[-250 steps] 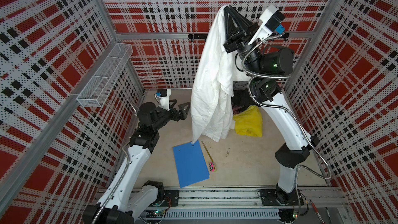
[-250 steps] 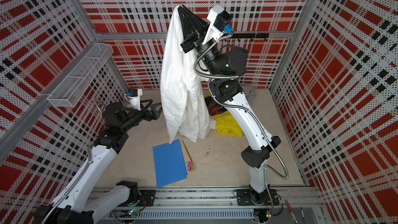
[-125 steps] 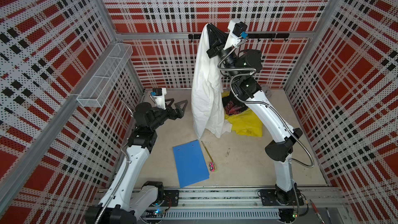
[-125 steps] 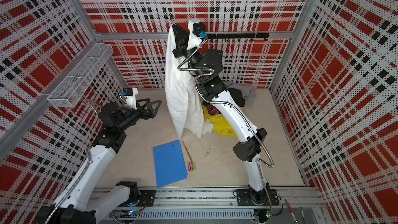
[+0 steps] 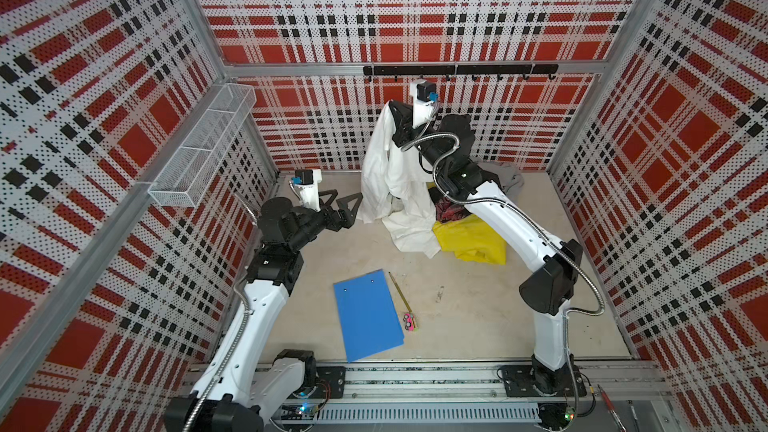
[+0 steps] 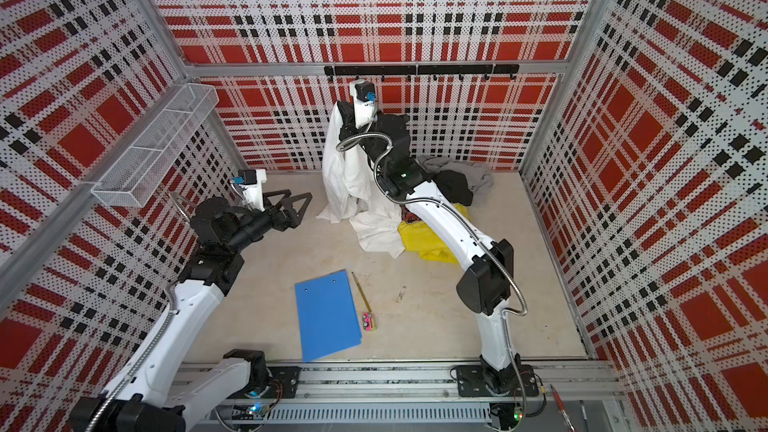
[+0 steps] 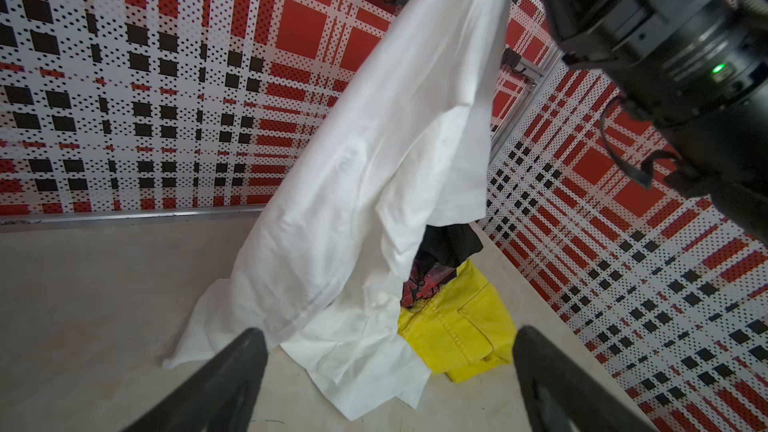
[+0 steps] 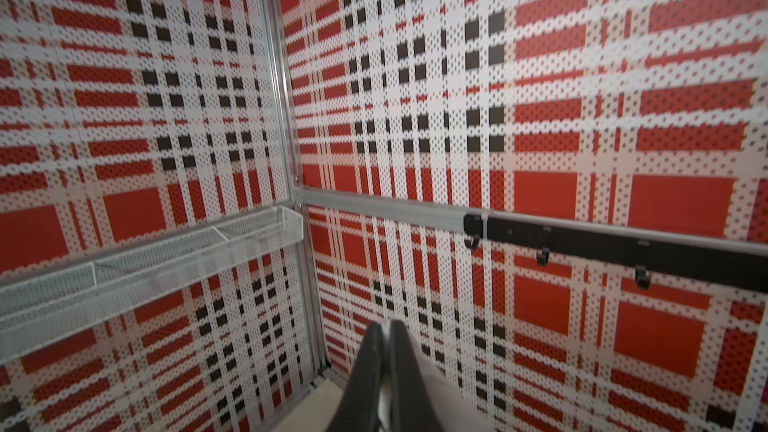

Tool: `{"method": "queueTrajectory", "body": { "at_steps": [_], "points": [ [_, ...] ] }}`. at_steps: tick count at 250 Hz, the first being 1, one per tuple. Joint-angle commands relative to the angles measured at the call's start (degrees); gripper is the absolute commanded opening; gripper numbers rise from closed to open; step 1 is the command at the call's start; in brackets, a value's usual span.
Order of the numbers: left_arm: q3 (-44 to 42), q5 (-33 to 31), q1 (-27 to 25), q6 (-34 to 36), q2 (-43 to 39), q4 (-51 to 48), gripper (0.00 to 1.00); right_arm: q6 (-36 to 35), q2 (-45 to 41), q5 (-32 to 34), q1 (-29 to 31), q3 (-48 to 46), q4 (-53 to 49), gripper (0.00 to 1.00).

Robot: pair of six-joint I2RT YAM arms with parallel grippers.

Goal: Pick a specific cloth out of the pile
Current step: 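Swing the held white cloth over the pile and lower it with the right gripper, then drag the white cloth off the pile toward the left gripper with the right gripper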

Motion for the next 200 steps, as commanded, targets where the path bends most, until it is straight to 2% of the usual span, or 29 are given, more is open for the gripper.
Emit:
{"method": "queueTrajectory", "body": {
  "at_steps": [1,74,142,200],
  "points": [
    [-0.31,1.10,0.37,-0.28,0.56,1.90,0.95,1.55,-3.04,1.63,-1.23,-1.39,-0.46,0.02],
    [-0.34,1.09,0.25,-1.45,0.55,1.91,0.94,7.34,-4.20,1.70,-3.80,-16.14,-4.38,0.05],
    [-0.31,0.41,-1.27,-1.18,0.58,1.76,0.94,12.88,5.33,-0.53,-5.30,-18.62,-10.69,0.04],
    [-0.27,-0.60,-2.06,-0.73,0.54,1.27,0.94,17.49,10.86,-2.16,-4.28,-24.14,-10.03,0.01]
  ]
}}
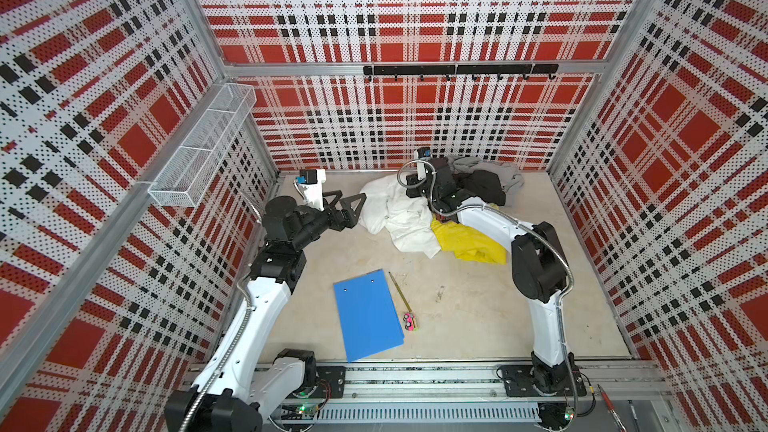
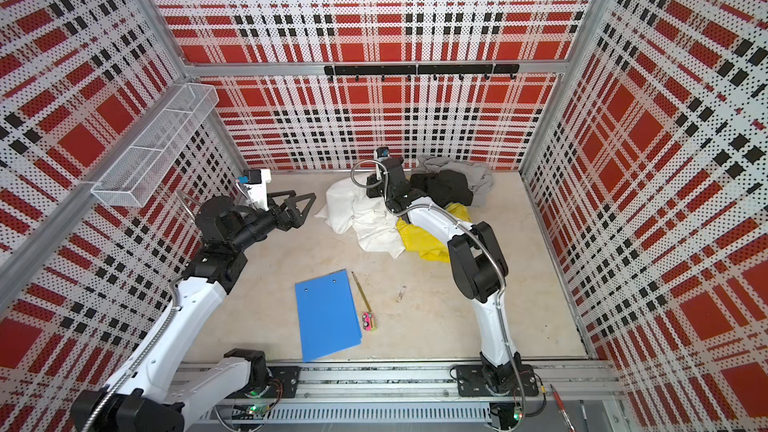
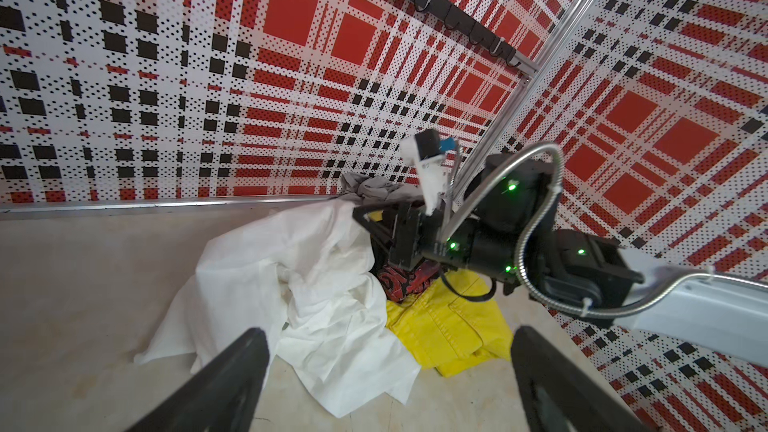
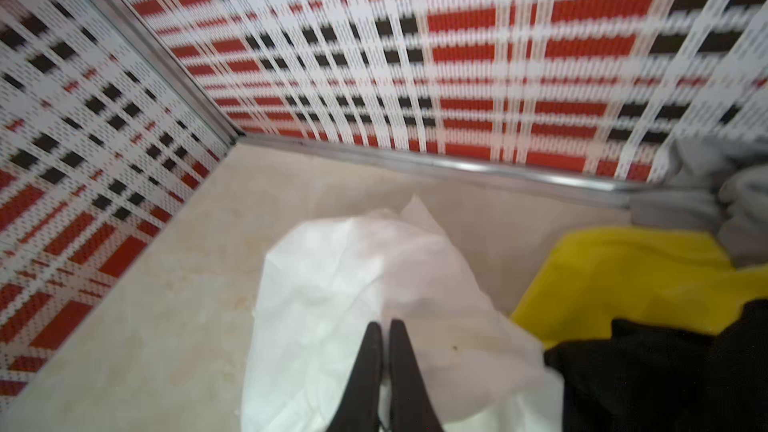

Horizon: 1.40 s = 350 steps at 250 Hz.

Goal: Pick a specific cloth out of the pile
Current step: 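Drag the white cloth off the pile toward the left gripper with the right gripper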

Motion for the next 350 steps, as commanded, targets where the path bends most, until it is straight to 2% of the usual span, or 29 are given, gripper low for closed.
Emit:
{"method": "queueTrajectory", "body": {
  "at_steps": [1,30,88,126,143,176,206,235,252,290,311,331,350],
  "points": [
    [-0.29,-0.36,-0.12,0.55,-0.39,0.99,0.95,3.46,2.86,-1.87,1.16,-1.86,0.04,0.01],
    [-0.18,0.20,0.11,0.50,0.23,1.00,0.95,3.12,5.54,-4.68,3.57,0.03,-0.93,0.01],
    [-0.24,-0.64,0.37,0.57,0.15,0.81,0.95,2.59,11.63,-13.13,7.06,10.09,-3.22,0.02],
    [-0.22,-0.86,0.54,0.58,0.23,0.74,0.95,1.40,11.06,-15.75,8.24,12.59,-3.25,0.02],
    [-0.22,-0.82,0.55,0.50,0.23,0.64,0.95,1.34,8.37,-13.40,8.19,9.65,-1.58,0.02],
    [-0.22,-0.69,0.48,0.57,0.25,0.60,0.95,1.18,3.96,-1.72,6.85,4.81,-3.32,0.05],
    [-0.21,-0.44,0.32,0.51,0.32,0.64,0.95,0.65,0.43,2.76,4.20,-0.94,-3.09,0.25],
    [-0.13,-0.08,0.37,0.43,0.58,0.67,0.95,-1.25,0.04,5.60,2.80,-1.65,-6.84,0.66],
    [-0.13,-0.04,0.29,0.42,0.60,0.65,0.95,-1.59,0.62,7.31,2.77,-1.89,-8.52,0.77],
    [-0.14,-0.33,0.07,0.50,0.60,0.64,0.95,0.70,4.06,6.37,2.30,-1.21,-10.39,0.89],
    [-0.22,-0.37,-0.13,0.51,0.76,0.68,0.95,1.16,6.52,1.34,2.35,0.56,-9.90,0.92],
    [-0.13,-0.49,0.02,0.50,0.91,0.59,0.95,0.72,8.12,-3.55,3.26,2.13,-8.40,0.87],
    [-0.11,-0.93,0.18,0.51,0.81,0.56,0.95,0.47,9.69,-5.36,4.51,4.38,-8.37,0.75]
  ]
}}
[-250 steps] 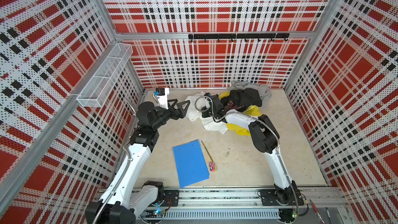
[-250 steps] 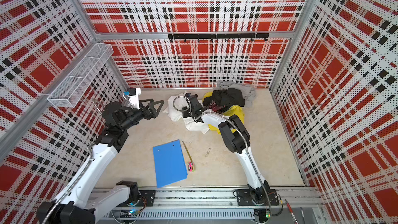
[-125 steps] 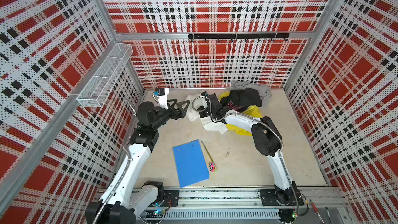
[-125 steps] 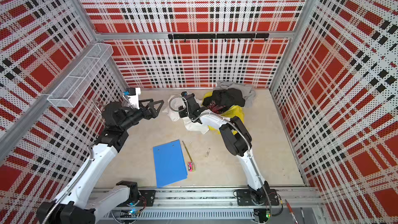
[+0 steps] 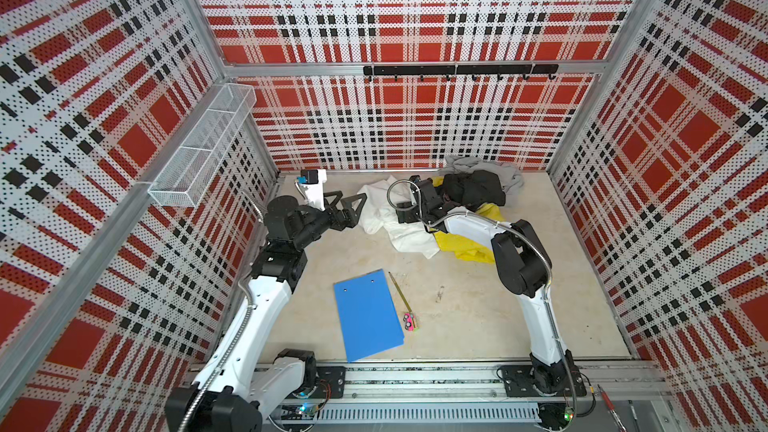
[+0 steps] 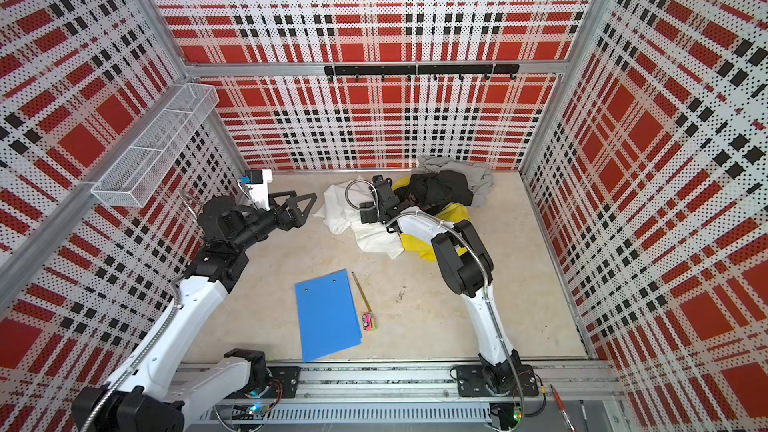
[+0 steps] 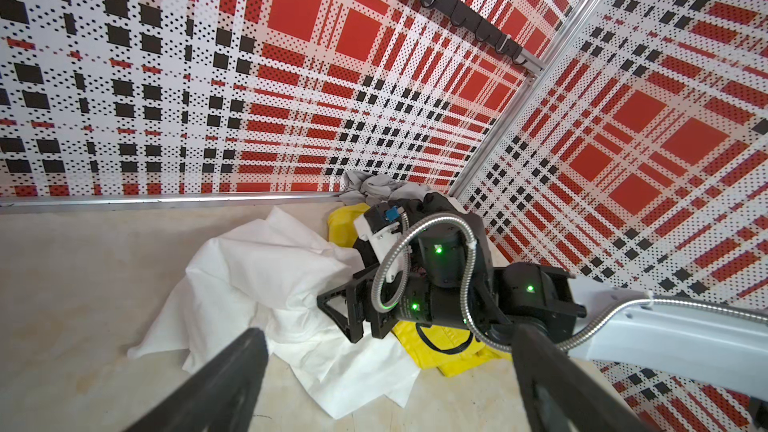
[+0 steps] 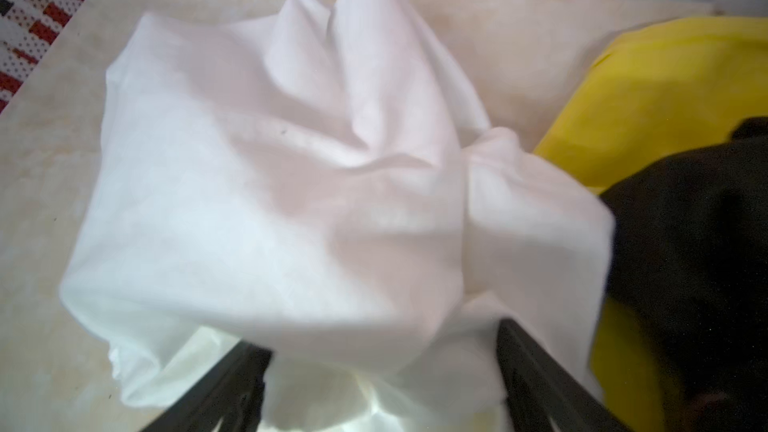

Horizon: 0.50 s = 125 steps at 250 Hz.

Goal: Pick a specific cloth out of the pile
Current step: 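Drag the white cloth off the pile toward the left gripper with the right gripper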

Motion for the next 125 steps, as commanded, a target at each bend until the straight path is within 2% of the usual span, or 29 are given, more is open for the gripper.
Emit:
{"method": "queueTrajectory", "body": {
  "at_steps": [1,37,77,93,125],
  "points": [
    [-0.12,-0.39,0.12,0.50,0.15,0.53,0.95,0.19,3.40,-6.37,2.06,3.80,1.27,0.75],
    [-0.07,-1.06,0.51,0.57,0.09,0.04,0.95,3.63,3.79,-11.84,2.38,2.57,6.78,0.50],
    [-0.04,-0.84,0.39,0.50,0.51,0.02,0.95,3.22,1.56,-13.52,2.78,2.12,9.95,0.10],
    [-0.03,-0.88,0.55,0.52,0.52,0.02,0.95,3.26,0.57,-16.90,2.95,2.30,11.82,0.03],
    [0.04,-1.96,1.35,0.55,-0.08,-0.36,0.95,5.79,-0.75,-26.49,2.98,2.31,19.16,0.01]
  ]
}}
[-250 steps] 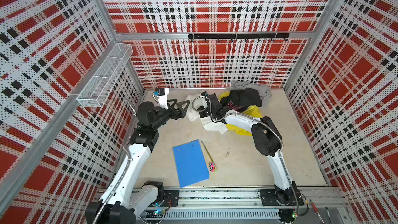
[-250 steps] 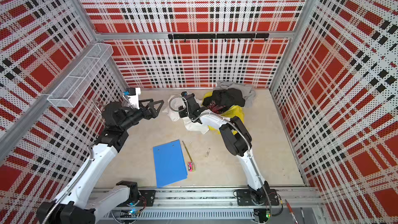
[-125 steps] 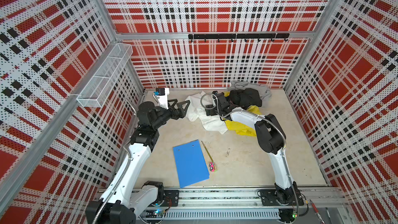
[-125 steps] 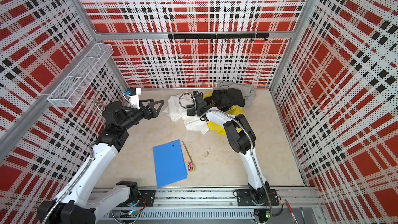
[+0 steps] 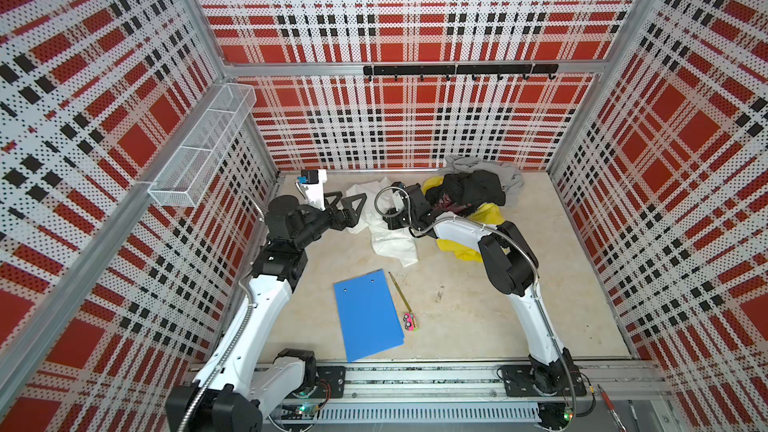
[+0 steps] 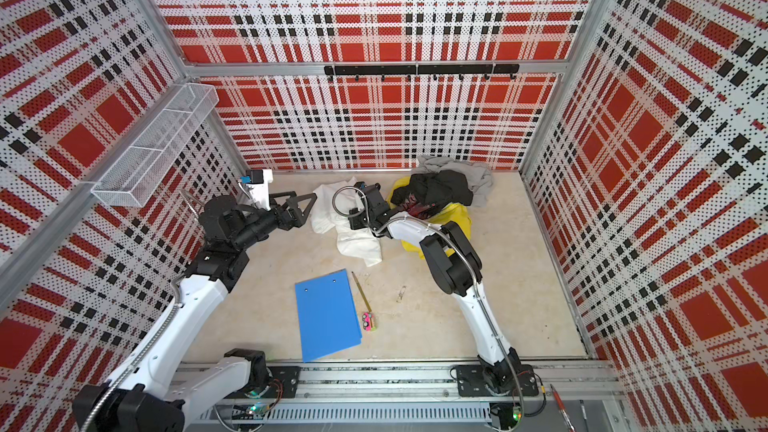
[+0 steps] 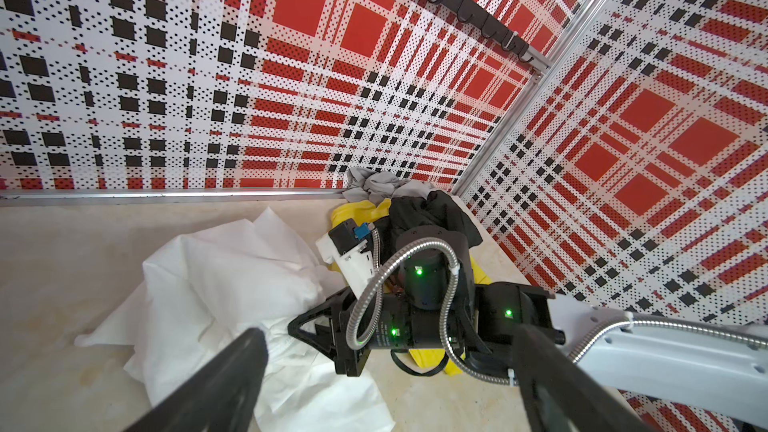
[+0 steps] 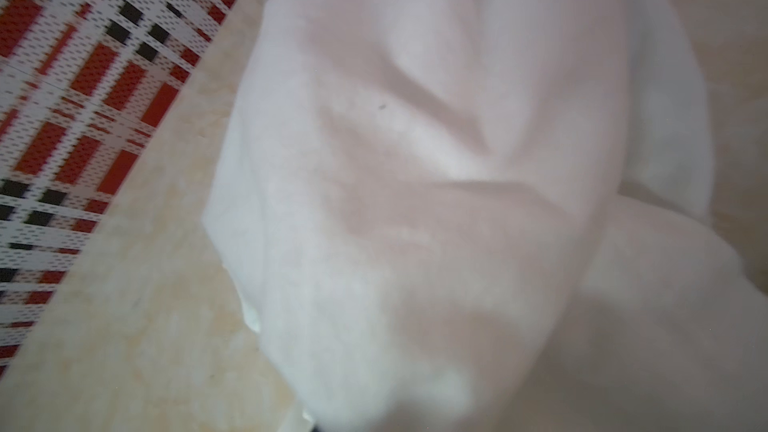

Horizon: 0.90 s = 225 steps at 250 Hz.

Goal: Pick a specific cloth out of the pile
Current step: 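Drag the white cloth off the pile toward the left gripper with the right gripper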

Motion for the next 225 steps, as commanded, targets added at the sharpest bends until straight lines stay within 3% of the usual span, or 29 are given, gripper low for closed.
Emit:
{"method": "queueTrajectory", "body": {
  "at_steps": [1,41,96,185,195,225],
  "points": [
    [0.04,-1.42,1.00,0.52,-0.44,-0.07,0.95,2.12,-3.98,-10.75,0.42,0.34,11.09,0.01],
    [-0.31,-2.39,1.19,0.52,-1.11,-0.10,0.95,4.04,-5.56,-14.30,0.46,3.70,15.36,0.00],
    [-0.22,-2.25,1.36,0.50,-1.18,-0.14,0.95,1.84,-7.77,-15.41,0.43,8.61,12.02,0.00],
    [-0.04,-1.08,2.24,0.55,-0.97,0.04,0.95,-4.45,-25.80,5.42,1.27,-20.65,1.00,0.05],
    [-0.09,-1.02,2.25,0.52,-0.93,0.08,0.95,-4.49,-25.44,6.13,1.27,-22.08,0.44,0.11],
    [-0.19,-1.26,2.07,0.51,-0.87,0.18,0.95,-4.31,-22.16,6.53,1.36,-23.51,0.76,0.54]
  ]
}}
